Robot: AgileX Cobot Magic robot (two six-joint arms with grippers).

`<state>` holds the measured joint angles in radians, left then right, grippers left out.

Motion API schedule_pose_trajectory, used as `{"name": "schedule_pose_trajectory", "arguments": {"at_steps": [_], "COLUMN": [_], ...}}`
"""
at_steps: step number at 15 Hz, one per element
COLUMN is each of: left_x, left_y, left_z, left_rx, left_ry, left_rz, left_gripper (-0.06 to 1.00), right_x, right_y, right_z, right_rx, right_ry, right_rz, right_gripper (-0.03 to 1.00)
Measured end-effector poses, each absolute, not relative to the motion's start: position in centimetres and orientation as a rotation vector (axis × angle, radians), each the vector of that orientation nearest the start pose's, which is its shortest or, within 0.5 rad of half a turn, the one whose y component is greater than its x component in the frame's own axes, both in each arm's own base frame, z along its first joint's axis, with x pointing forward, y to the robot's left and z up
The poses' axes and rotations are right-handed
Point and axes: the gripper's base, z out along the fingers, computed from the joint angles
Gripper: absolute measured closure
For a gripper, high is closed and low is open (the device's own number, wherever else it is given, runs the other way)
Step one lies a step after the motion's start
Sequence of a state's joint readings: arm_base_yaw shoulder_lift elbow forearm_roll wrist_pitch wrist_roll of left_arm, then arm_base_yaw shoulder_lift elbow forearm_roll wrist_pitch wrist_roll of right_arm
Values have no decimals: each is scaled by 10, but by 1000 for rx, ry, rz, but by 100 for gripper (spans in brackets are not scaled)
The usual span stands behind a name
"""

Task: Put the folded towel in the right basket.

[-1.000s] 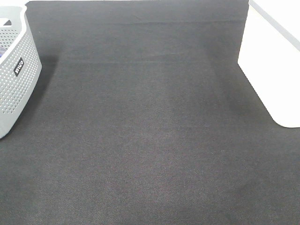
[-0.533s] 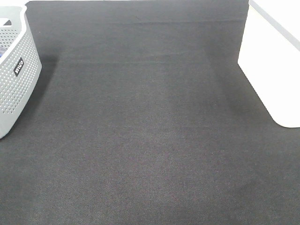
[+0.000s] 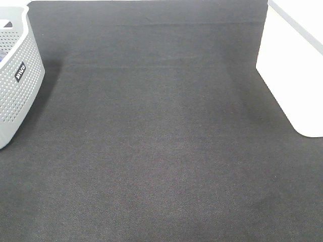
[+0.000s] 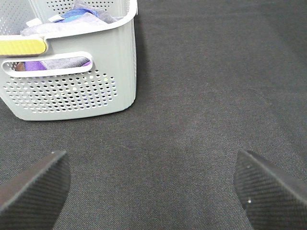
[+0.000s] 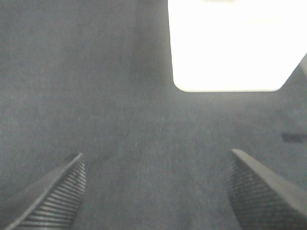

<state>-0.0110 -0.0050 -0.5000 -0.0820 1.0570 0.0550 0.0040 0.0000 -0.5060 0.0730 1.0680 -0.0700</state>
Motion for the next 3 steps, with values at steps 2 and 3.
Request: {"name": "schedule_pose_trajectory", "arguments": {"at_steps": [2,3], "left_x": [-6,-6], "left_y": [-6,-6], "left_z": [278,278], "left_rx": [71,71], "left_ry": [2032,2032], "left_rz": [-70,-70], "left_gripper": [7,7], "right_x": [-7,-7], "right_y": [6,6], "right_z": [278,278], "right_rx": [-80,-80], "right_ry": [2038,2038], "right_rz": [46,46], "right_gripper": [21,21]}}
